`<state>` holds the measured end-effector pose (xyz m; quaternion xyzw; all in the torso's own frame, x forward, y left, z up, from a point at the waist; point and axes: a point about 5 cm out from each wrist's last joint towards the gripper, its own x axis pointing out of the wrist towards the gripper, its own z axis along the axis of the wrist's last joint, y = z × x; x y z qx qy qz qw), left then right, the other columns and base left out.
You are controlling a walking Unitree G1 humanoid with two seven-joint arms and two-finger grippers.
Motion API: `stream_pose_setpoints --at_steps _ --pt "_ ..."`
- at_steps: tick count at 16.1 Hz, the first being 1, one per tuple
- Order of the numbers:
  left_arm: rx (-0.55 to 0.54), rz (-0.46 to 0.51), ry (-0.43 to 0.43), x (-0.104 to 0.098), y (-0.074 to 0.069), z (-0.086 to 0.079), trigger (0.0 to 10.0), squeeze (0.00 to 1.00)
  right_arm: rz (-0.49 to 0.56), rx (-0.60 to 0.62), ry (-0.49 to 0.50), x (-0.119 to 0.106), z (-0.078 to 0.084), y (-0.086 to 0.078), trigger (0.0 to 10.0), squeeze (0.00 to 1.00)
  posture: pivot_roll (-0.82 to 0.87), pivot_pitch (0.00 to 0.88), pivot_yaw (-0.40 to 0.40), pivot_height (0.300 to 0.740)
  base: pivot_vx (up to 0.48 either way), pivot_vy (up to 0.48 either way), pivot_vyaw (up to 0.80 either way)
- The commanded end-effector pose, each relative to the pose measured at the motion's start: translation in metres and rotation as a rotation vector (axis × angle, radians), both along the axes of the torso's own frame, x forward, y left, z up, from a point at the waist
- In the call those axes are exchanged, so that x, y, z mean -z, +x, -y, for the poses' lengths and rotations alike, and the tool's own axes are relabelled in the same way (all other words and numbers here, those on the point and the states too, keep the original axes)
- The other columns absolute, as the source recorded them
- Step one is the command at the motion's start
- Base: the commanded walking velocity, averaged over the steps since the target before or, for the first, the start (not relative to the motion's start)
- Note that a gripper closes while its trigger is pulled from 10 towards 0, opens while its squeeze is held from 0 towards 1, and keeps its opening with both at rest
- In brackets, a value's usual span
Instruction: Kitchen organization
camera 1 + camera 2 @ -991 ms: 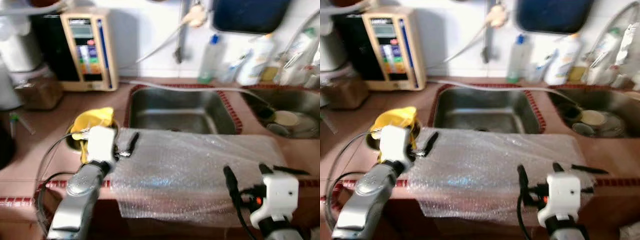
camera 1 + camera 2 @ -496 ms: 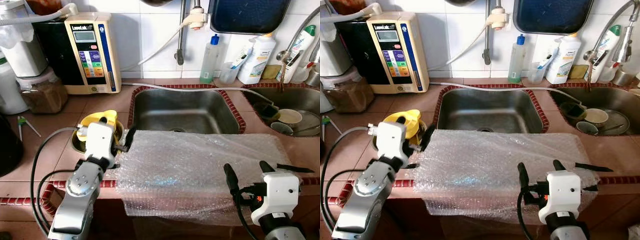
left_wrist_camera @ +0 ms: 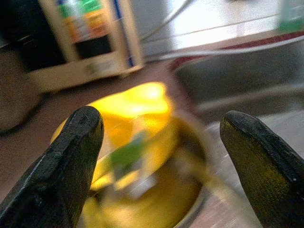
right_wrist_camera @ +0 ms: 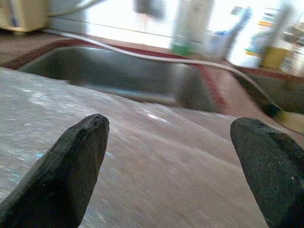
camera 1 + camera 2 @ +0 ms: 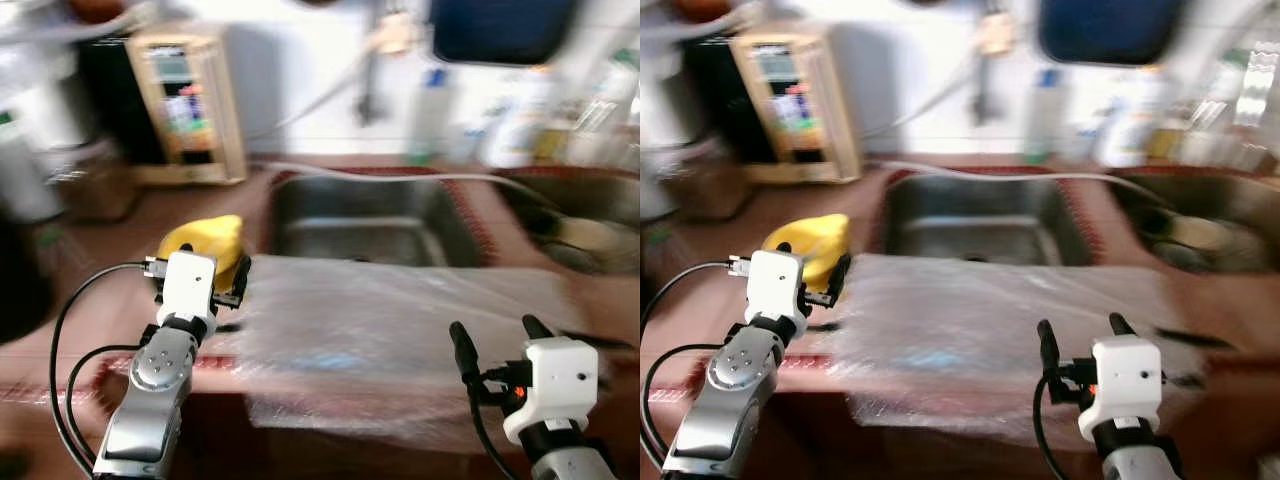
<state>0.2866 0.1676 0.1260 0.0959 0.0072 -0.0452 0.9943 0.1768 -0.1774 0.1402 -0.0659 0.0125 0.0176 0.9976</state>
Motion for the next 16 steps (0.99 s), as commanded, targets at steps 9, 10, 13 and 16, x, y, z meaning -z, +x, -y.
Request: stream_pose_setpoints --at_steps 9,10,13,16 --pt "0.079 0.003 -0.159 -0.008 0.005 0.013 10.0 0.00 0.005 -0.001 0.024 0.002 -0.003 0.001 10.0 0.00 -0.03 0.000 0.040 0.740 0.000 0.000 0.30" --pt "0.116 -0.001 -0.189 -0.010 0.005 0.018 10.0 0.00 0.006 -0.001 0.023 0.002 -0.003 0.002 10.0 0.00 -0.03 0.000 0.041 0.740 0.000 0.000 0.00" --pt "0.180 -0.077 -0.253 0.001 -0.002 0.019 10.0 0.00 0.006 0.004 0.023 0.003 -0.001 0.002 10.0 0.00 -0.02 0.000 0.042 0.740 0.000 0.000 0.00" --pt "0.118 -0.095 -0.248 0.008 0.000 0.010 10.0 0.00 0.008 -0.001 0.024 0.004 -0.001 0.004 10.0 0.00 -0.02 0.000 0.040 0.740 0.000 0.000 0.00"
